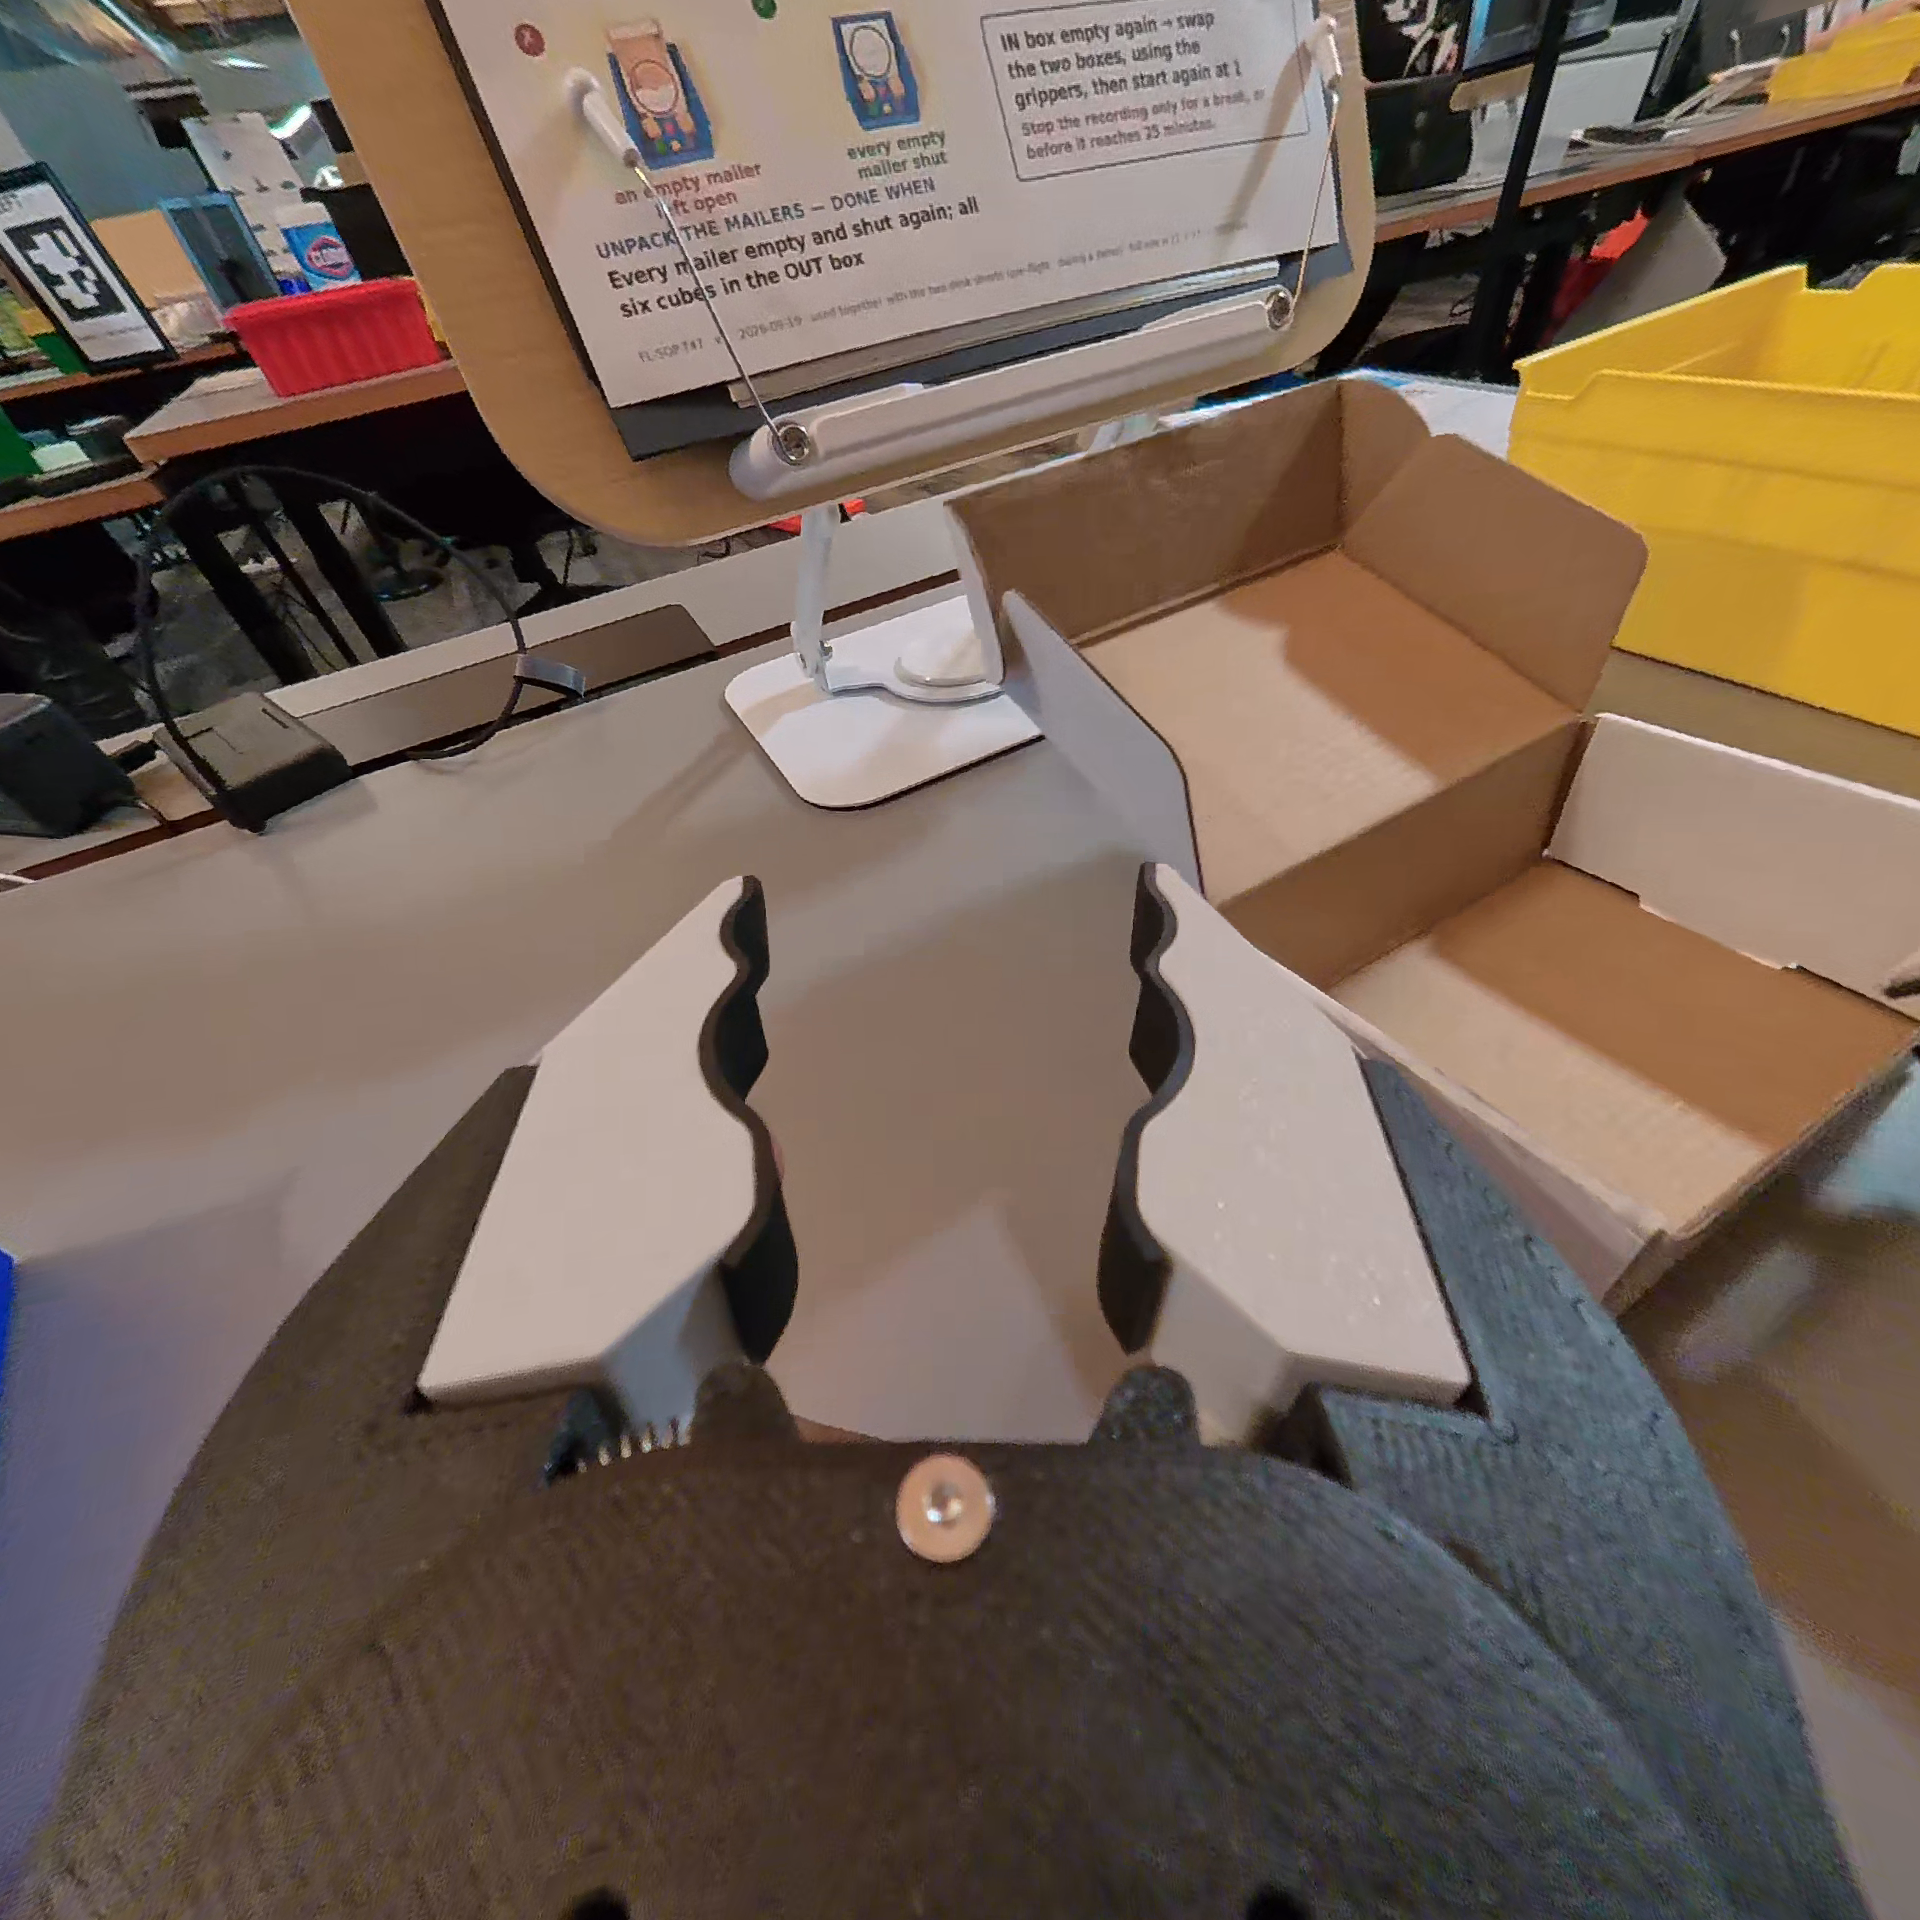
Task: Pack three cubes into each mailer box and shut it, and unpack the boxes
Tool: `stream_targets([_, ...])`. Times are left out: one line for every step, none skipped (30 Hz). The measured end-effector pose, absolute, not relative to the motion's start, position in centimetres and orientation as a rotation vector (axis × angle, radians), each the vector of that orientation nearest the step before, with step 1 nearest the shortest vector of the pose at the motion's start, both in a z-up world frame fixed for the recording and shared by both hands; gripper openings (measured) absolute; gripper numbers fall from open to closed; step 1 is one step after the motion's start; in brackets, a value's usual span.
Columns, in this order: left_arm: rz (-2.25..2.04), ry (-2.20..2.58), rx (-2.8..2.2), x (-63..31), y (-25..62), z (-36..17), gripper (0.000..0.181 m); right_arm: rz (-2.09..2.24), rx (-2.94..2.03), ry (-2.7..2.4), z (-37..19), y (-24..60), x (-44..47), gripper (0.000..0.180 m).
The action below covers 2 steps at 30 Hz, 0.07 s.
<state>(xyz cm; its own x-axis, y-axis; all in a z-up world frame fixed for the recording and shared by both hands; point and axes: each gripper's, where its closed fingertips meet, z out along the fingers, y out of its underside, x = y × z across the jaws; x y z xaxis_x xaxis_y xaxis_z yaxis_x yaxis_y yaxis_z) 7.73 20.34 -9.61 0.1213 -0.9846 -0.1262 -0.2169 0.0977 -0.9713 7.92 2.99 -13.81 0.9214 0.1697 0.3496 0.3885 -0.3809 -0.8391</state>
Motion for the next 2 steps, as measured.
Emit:
stream_targets([-0.925,1.314,-1.33,7.77,20.2,-9.6,0.07,-0.245,-1.949,-0.396,-13.52,3.02,7.89,0.008])
stream_targets([-0.933,1.319,-1.325,7.8,20.02,-9.61,0.07,-0.228,-1.926,-0.39,-13.19,3.02,7.71,0.007])
